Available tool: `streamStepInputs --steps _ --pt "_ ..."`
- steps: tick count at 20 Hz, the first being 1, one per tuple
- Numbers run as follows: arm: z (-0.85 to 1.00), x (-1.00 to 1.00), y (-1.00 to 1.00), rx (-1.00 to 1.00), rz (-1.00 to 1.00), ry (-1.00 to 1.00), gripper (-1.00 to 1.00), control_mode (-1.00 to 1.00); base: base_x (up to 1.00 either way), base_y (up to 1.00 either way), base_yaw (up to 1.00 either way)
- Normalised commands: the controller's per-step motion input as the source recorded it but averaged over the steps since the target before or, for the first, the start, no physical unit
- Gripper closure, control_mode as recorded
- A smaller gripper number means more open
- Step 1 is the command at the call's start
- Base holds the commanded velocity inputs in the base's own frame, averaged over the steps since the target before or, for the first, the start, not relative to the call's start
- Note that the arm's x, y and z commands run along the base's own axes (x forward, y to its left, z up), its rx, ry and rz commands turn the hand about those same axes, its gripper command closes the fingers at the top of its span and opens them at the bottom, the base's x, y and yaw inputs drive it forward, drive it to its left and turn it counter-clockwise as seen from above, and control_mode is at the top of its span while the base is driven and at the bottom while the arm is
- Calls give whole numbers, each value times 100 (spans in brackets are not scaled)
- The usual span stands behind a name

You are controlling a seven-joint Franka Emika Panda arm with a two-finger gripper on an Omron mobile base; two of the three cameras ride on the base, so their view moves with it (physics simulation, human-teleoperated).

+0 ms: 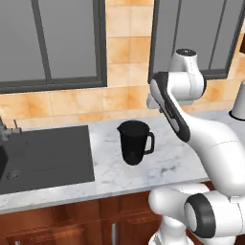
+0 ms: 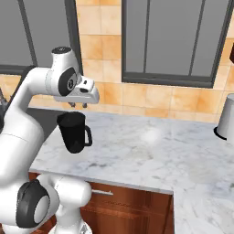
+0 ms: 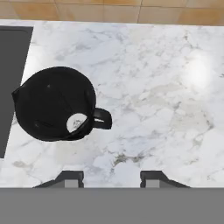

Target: Turn on the sink faucet and place the jug under the water for a few seconds to fill it up.

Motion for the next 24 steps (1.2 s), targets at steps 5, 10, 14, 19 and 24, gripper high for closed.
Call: streamStepInputs --steps 5,10,14,19,24 --pt "0 0 1 0 0 0 -100 100 -30 22 0" --pt "0 0 0 0 0 0 -100 100 -64 64 0" --pt "0 0 0 0 0 0 -100 100 -9 99 0" --pt "0 0 0 0 0 0 -100 100 10 86 0" --pt "0 0 0 0 0 0 -100 100 40 42 0"
